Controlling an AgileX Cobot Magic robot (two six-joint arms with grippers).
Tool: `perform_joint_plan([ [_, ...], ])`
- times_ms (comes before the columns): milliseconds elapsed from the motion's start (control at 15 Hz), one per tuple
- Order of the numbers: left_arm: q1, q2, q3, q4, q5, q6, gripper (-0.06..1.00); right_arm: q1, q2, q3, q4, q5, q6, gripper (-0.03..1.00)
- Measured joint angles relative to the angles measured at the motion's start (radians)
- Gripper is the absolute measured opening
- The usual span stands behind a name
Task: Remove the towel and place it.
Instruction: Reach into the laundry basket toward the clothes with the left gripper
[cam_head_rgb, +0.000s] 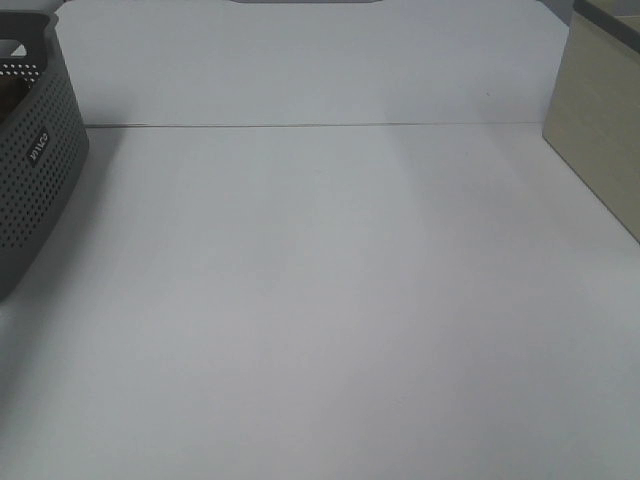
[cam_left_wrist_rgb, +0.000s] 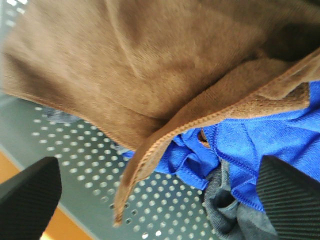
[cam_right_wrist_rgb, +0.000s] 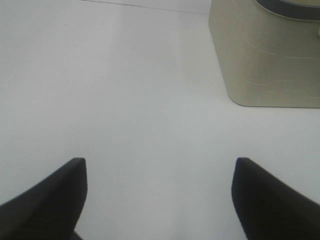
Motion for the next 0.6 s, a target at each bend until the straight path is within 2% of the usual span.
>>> perform_joint_plan([
  [467, 0.082, 0.086, 0.000, -0.055, -0.052, 0.023, 0.98, 0.000, 0.000, 0.000, 0.000, 0.000, 0.000, 0.77],
  [600, 0.095, 0.093, 0.000, -0.082, -0.051, 0.024, 0.92, 0.000, 0.000, 0.000, 0.000, 0.000, 0.000, 0.77],
])
